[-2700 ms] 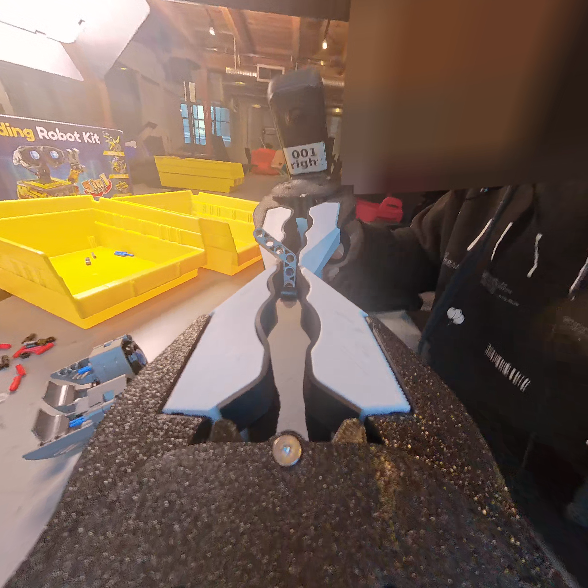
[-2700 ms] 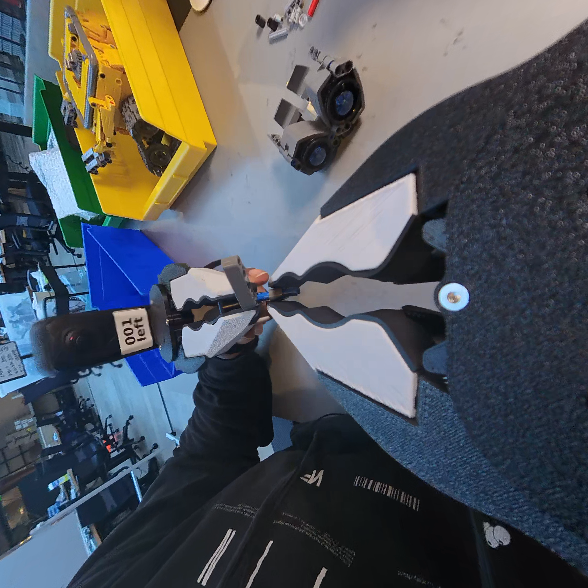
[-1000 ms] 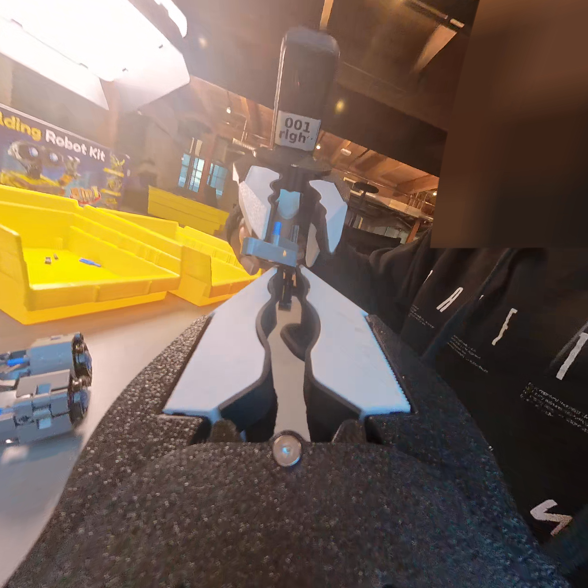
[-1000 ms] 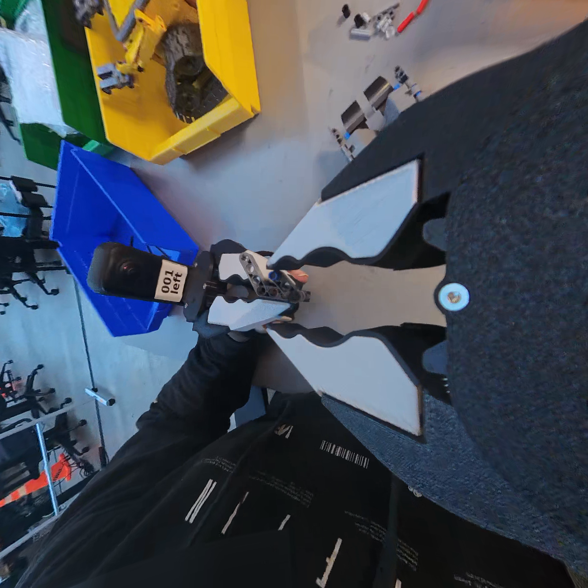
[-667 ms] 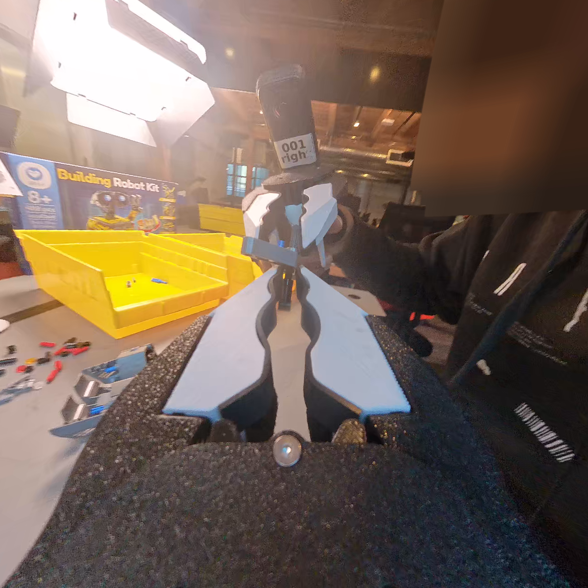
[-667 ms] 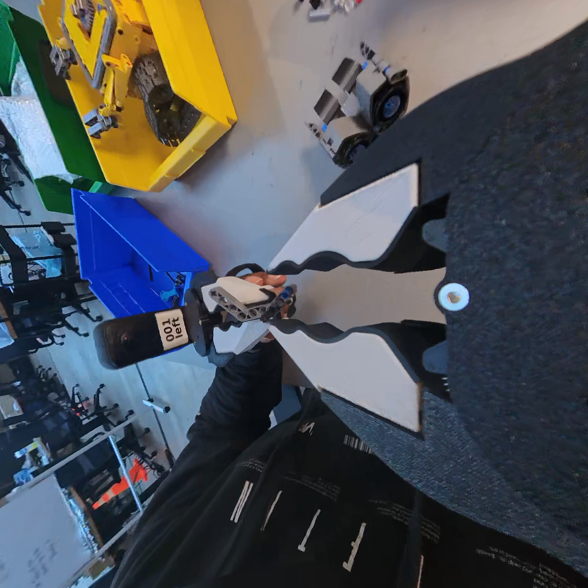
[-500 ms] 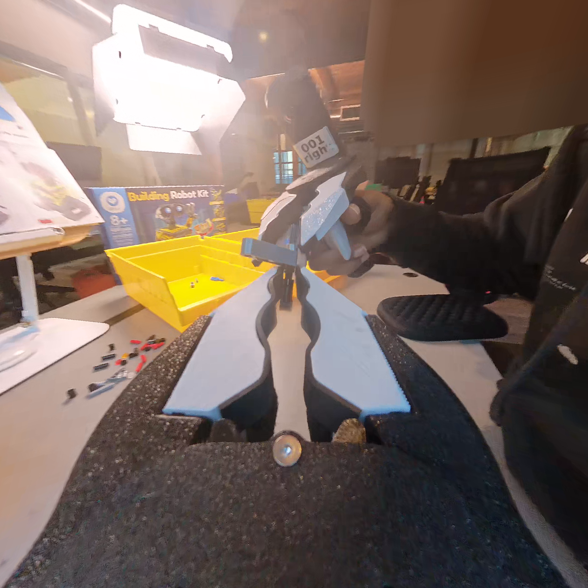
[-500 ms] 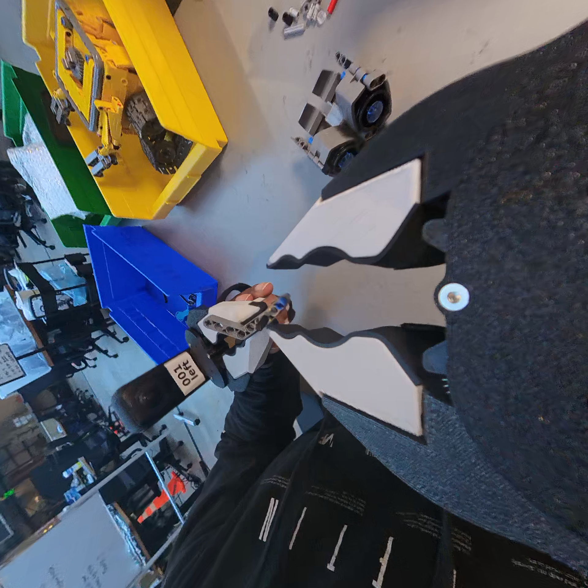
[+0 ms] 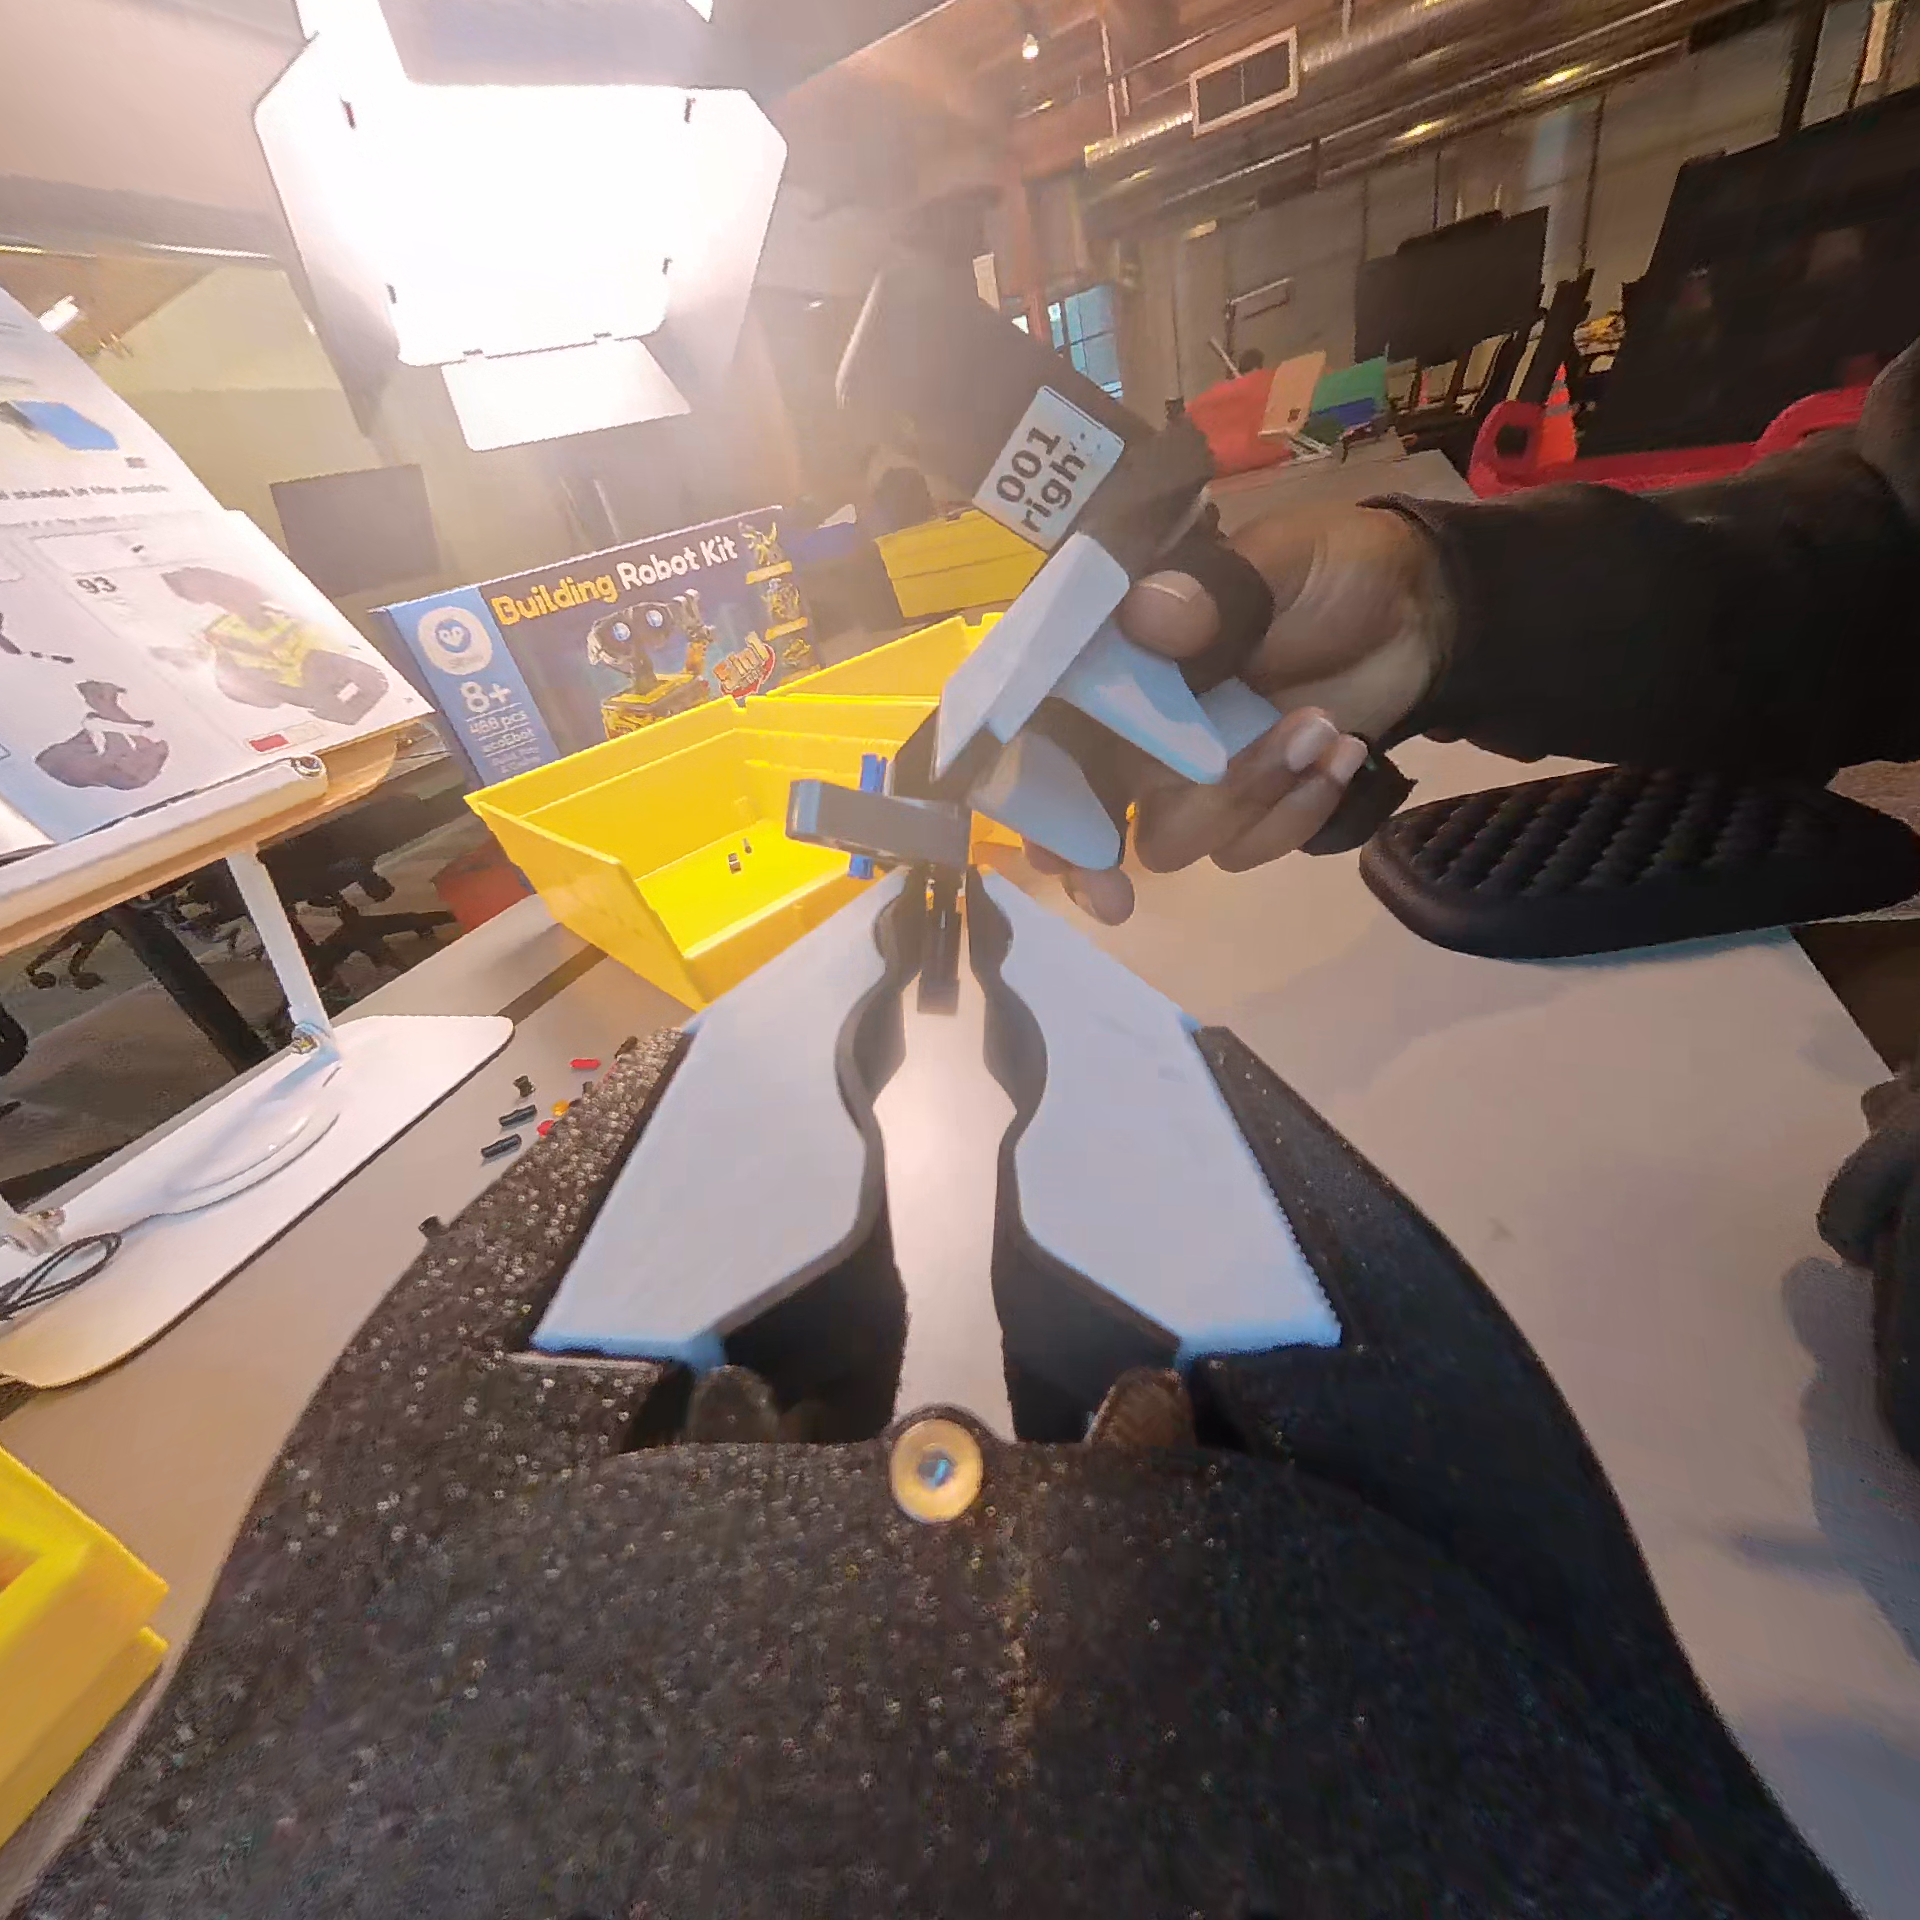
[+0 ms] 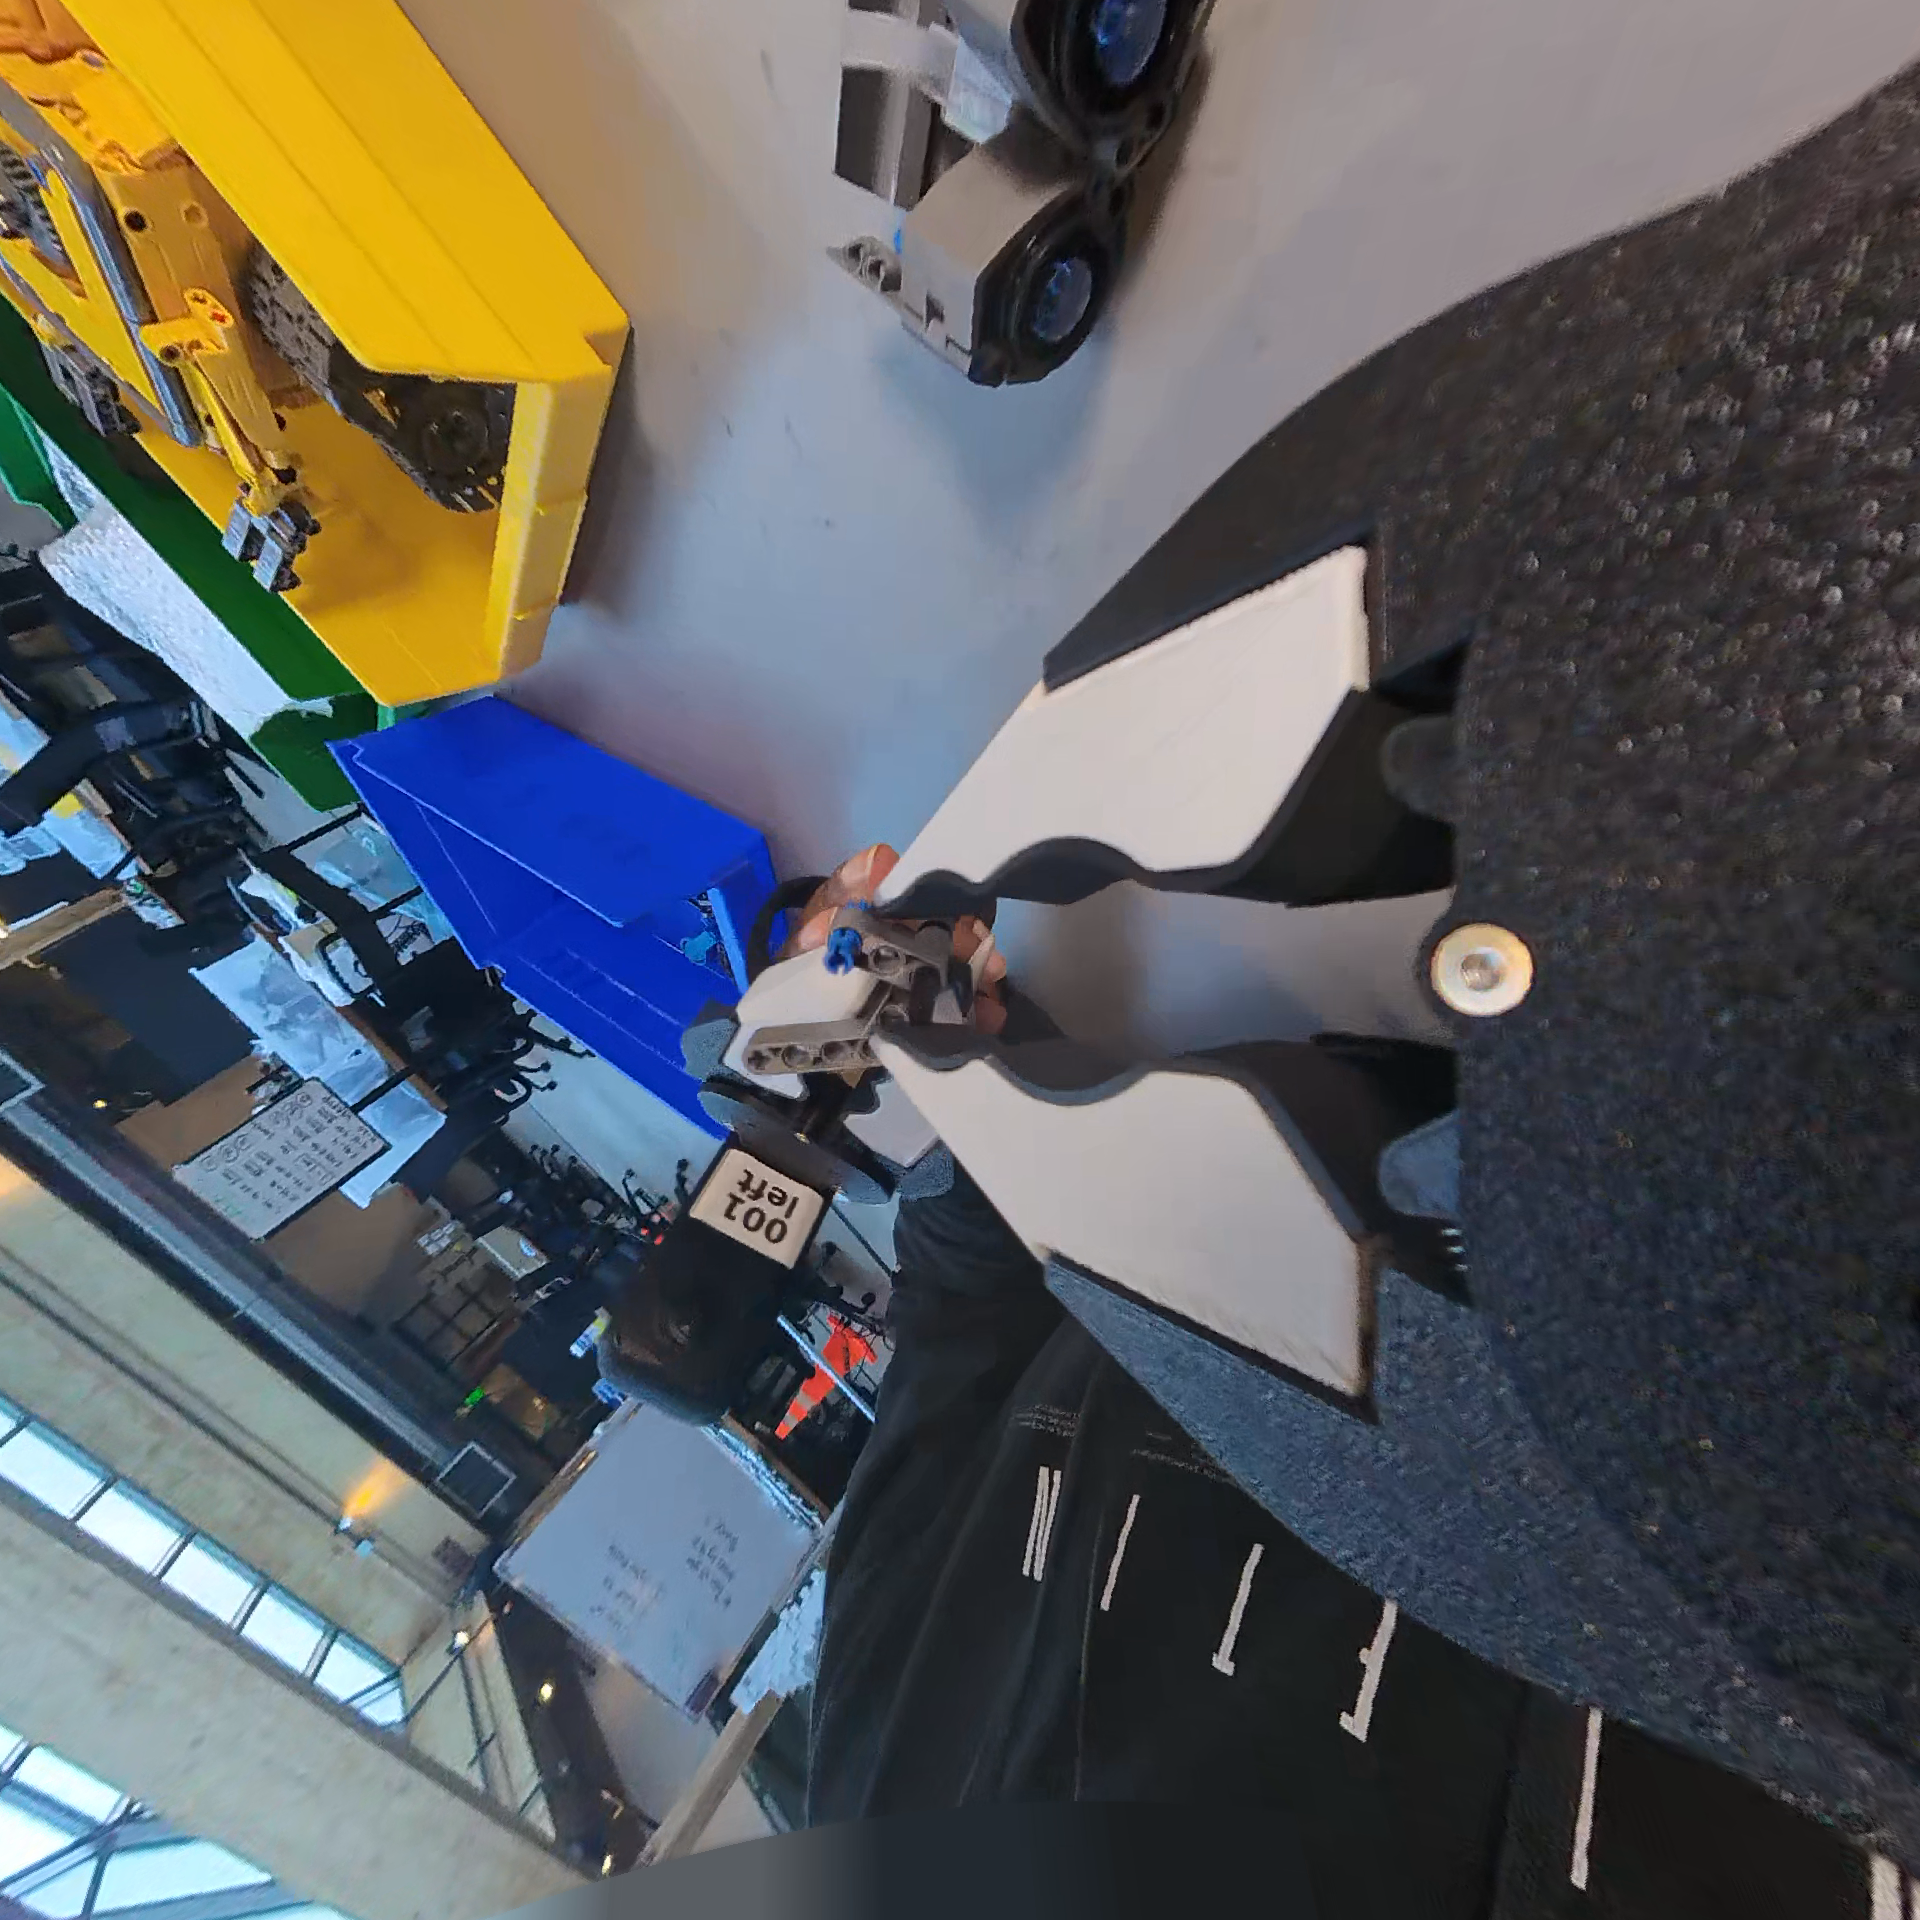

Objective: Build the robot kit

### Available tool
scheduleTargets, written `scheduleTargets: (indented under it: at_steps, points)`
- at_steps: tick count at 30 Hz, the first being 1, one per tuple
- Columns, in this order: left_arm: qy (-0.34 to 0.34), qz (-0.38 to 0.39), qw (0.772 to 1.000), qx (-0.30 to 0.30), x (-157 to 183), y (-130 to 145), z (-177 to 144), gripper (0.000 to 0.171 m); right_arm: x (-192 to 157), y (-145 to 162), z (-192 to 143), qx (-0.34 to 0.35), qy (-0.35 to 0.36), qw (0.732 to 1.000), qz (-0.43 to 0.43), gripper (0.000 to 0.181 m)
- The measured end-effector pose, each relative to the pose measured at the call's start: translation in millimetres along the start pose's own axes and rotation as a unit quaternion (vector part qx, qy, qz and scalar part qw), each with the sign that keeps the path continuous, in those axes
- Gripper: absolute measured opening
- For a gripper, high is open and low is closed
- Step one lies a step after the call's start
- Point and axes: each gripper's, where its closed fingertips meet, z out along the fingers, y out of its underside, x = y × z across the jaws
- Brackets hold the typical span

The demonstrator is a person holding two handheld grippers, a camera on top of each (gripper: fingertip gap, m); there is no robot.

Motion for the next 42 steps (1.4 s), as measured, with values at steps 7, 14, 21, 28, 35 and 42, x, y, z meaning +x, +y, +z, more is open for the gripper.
scheduleTargets:
  at_steps: [7,14,21,28,35,42]
  points:
    - [0.039,-0.078,0.996,0.016,1,0,-1,0.007,-2,-3,1,-0.006,0.024,0.99,-0.137,0.006]
    - [0.108,-0.18,0.976,0.052,5,-9,-6,0.01,-16,-2,-2,-0.055,0.001,0.975,-0.213,0.006]
    - [0.117,-0.194,0.972,0.061,5,-11,-8,0.008,-15,-1,-1,-0.09,-0.001,0.974,-0.208,0.006]
    - [0.124,-0.206,0.969,0.064,5,-11,-9,0.008,-13,6,-1,-0.137,0.017,0.963,-0.23,0.006]
    - [0.118,-0.213,0.966,0.083,0,-18,-12,0.007,-15,-3,3,-0.12,0.039,0.954,-0.273,0.006]
    - [0.123,-0.221,0.962,0.101,-2,-25,-16,0.007,-23,-10,7,-0.084,0.035,0.949,-0.3,0.007]
